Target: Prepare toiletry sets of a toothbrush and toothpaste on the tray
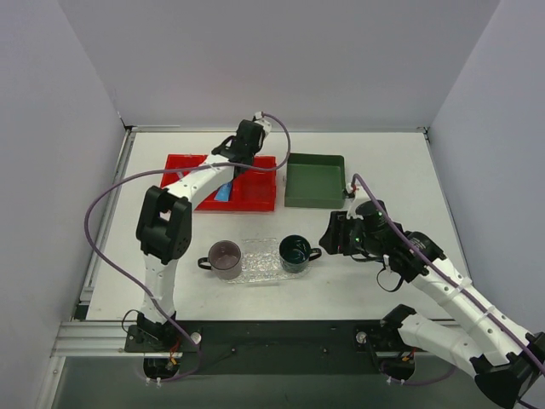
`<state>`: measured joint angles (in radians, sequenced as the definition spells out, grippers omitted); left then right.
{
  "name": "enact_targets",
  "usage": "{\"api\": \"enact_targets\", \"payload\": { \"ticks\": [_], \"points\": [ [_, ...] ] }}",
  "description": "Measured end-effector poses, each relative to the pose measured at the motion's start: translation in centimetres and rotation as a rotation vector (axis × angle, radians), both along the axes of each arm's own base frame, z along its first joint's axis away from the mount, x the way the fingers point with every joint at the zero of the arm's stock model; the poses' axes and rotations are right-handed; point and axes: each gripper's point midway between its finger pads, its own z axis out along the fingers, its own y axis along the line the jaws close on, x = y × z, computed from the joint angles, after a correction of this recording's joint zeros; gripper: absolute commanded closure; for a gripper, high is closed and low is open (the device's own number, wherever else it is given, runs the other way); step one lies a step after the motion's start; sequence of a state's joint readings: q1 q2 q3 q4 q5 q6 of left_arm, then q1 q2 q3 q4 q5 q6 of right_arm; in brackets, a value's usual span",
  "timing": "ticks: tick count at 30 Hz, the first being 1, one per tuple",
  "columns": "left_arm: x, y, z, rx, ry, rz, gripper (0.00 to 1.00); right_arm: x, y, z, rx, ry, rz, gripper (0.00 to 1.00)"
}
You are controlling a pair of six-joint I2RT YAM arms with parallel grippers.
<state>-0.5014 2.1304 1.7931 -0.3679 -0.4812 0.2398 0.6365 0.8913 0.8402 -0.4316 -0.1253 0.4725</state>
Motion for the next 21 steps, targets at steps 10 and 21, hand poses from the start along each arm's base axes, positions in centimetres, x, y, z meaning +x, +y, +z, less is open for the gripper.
{"api": "enact_targets", "payload": {
  "ticks": [10, 21],
  "points": [
    [-2.7, 0.6, 9.7, -0.034, -0.189, 0.042, 1.00, 0.2, -0.1, 0.9, -0.040, 0.006, 0.018, 0.57],
    [-11.0, 0.0, 15.5, -0.293, -0.223, -0.088, 1.00, 1.5, 0.9, 4.9, -0.003, -0.062, 0.039, 0.57]
  ]
}}
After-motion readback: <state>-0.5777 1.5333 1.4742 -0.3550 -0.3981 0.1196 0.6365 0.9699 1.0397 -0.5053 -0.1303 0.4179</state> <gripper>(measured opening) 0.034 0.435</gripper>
